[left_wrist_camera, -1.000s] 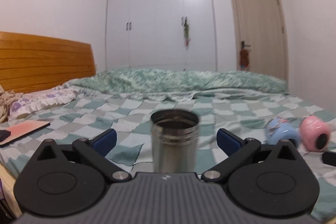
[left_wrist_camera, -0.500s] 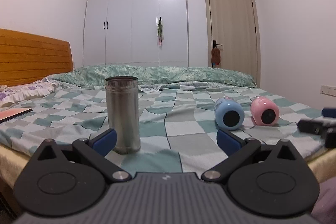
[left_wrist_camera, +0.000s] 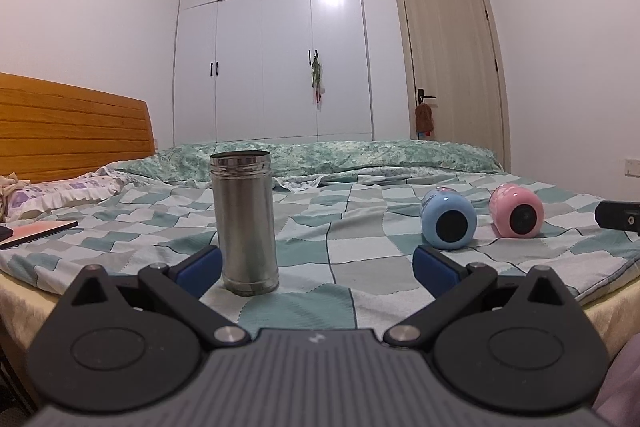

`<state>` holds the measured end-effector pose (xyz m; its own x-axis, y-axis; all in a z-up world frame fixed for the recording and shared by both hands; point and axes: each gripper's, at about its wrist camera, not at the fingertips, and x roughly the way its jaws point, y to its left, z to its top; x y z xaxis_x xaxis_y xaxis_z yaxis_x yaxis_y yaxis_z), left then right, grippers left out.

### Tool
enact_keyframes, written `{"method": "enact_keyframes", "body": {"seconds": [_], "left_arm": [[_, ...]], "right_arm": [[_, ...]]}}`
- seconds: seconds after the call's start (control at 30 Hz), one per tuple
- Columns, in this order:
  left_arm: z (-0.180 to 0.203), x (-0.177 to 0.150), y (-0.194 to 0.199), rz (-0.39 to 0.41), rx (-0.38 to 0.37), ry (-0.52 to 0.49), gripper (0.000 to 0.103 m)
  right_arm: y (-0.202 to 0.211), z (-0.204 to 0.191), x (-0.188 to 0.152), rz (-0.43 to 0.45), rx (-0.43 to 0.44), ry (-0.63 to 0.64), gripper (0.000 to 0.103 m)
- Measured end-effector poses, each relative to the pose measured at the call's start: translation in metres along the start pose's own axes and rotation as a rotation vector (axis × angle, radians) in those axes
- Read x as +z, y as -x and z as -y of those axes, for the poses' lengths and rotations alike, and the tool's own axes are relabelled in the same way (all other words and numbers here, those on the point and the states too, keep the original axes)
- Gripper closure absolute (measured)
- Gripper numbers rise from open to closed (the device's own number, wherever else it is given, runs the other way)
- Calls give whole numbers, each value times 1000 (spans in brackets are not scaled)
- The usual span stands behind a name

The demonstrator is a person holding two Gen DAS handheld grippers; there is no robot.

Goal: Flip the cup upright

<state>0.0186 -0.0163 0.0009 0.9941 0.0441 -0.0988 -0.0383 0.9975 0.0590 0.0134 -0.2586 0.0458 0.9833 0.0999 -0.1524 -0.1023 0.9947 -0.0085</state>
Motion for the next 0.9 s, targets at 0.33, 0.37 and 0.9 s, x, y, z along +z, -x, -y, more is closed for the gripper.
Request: {"method": "enact_keyframes", "body": {"seconds": [0.33, 0.37, 0.9], "left_arm": [[-1, 0, 0, 3, -7, 11, 0], [-1, 0, 0, 3, -7, 10, 0], [-1, 0, 1, 3, -12, 14, 0]], "right_arm": [[0, -1, -1, 2, -1, 4, 0], [0, -1, -1, 2, -1, 5, 0], [1, -5, -1, -2, 0, 12, 0]]}}
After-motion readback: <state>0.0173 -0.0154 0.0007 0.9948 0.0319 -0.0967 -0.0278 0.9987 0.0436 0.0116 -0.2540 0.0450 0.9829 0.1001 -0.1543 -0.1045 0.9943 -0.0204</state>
